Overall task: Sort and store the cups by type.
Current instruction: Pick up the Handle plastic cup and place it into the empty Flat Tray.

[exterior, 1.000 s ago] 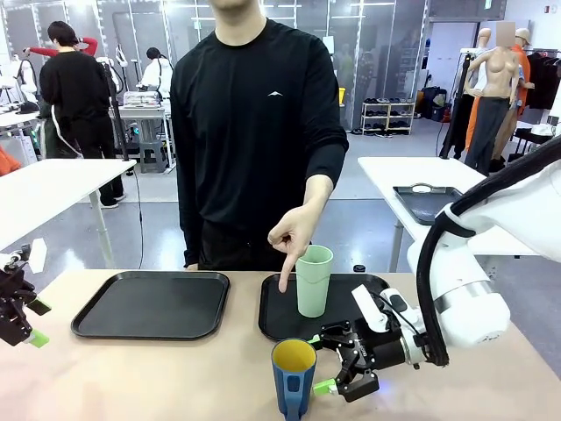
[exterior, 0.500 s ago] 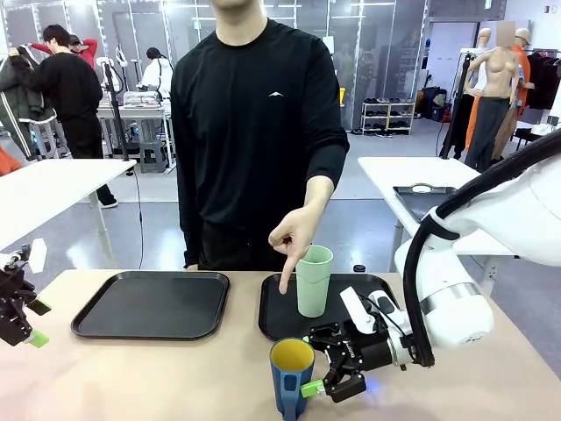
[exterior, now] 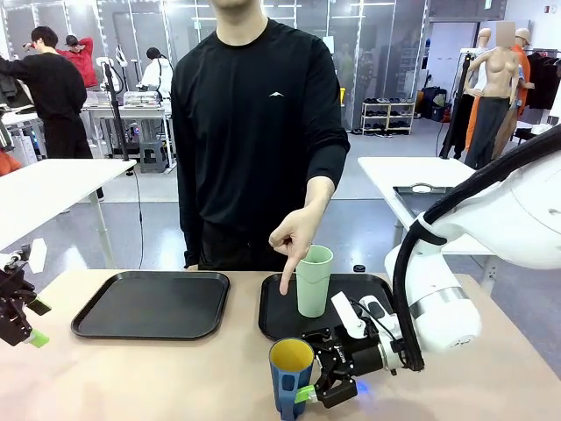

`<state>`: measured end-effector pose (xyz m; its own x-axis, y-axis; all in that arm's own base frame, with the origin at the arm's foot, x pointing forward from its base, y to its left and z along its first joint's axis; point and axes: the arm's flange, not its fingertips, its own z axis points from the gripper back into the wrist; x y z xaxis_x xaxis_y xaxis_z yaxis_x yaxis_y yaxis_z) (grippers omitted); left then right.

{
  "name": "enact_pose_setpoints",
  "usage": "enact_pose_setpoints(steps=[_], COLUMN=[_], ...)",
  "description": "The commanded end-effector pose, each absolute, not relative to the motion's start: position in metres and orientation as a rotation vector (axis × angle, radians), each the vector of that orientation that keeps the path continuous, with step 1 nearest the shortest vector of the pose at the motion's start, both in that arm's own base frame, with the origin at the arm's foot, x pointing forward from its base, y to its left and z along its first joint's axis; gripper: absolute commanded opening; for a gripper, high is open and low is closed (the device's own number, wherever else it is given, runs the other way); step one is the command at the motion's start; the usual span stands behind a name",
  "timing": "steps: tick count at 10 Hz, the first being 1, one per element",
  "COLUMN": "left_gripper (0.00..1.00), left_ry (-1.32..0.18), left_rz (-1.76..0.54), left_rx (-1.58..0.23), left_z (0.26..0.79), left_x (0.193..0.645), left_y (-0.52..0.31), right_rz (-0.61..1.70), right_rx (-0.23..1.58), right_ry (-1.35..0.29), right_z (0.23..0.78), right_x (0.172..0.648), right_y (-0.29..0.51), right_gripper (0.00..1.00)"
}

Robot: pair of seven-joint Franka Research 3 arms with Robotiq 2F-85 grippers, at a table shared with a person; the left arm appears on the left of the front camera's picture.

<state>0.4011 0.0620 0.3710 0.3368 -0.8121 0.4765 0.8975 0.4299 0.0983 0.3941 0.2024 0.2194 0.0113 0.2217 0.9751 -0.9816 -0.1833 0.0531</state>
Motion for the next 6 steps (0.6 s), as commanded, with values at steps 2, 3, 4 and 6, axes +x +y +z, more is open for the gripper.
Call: enact_pose_setpoints(steps=[2,3,4,6], left_gripper=[1.00,1.00,1.00,1.00], left_ry=[-0.493,-0.493,-0.493,-0.493], left_rz=[-1.108,-1.108,-1.108,-1.108], left_rx=[-0.178,-0.178,-0.178,-0.178], left_z=[0.3701,0.3701,0.3701,0.3701], left_x=[0.4013,0.4013,0.4013,0.4013], left_y=[0.0608,0.0608,0.0608,0.0608], right_rz=[1.424,1.429,1.431,1.444], right_rx=[1.193,1.201,1.202,1.204], right_ry=[-0.987,-0.977,-0.963,-0.967], right_z=[0.1740,0.1727,0.1709,0.1688], right_x=[0.3788,0.3785,0.3786,0.3779], right_y=[0.2080,0.2093,0.2098,0.2090], right_gripper=[1.00,1.00,1.00,0.85])
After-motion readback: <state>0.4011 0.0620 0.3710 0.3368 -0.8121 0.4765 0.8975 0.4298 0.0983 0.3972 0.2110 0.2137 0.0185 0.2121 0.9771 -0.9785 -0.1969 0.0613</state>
